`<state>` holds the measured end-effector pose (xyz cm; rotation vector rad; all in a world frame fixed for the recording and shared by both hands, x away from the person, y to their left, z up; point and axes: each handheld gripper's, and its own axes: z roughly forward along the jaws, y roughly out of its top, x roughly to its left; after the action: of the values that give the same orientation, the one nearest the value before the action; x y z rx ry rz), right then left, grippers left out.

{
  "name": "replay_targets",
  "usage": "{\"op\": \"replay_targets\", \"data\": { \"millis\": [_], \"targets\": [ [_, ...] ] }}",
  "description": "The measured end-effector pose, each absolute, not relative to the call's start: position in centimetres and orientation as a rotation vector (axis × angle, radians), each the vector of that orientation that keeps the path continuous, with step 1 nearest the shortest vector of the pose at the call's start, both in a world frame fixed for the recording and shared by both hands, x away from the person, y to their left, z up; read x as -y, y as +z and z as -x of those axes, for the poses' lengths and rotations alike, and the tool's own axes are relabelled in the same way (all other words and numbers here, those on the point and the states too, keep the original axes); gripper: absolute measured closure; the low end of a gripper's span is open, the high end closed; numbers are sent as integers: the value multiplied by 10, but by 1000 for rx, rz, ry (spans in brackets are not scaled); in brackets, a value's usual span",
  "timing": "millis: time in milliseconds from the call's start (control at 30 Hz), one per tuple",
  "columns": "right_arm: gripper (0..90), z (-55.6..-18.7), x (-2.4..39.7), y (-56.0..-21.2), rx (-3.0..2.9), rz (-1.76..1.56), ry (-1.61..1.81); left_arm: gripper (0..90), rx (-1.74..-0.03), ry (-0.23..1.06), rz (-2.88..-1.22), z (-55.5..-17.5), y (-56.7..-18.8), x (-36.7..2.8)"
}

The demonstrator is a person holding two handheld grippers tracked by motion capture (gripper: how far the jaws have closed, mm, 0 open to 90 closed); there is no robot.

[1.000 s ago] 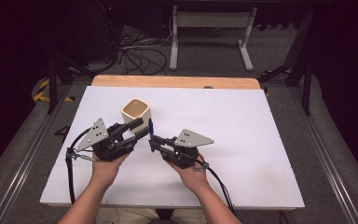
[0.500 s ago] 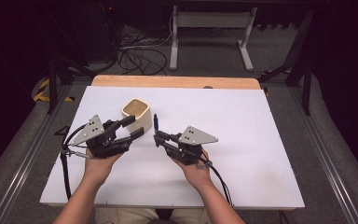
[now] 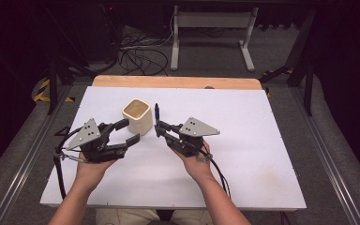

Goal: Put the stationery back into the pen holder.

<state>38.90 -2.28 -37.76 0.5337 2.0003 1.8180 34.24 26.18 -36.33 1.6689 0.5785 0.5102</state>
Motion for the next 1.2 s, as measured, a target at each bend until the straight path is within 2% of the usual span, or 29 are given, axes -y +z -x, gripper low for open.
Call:
{"op": "replay_targets", "data": {
  "millis": [233,500,1200],
  "targets": [
    [784,-397,13,-370,-1993,-521,1820,323,-584,536,-1685,-337,-369,-275],
    [784,-408,-3,-364,-1985,-517,1839,281,-557,545,-1721,-337,-374,-273],
    [783,-439,-36,-372,-1971,-510,1828,220,-581,527,-1745,-344,-384,-276]
  ]
}}
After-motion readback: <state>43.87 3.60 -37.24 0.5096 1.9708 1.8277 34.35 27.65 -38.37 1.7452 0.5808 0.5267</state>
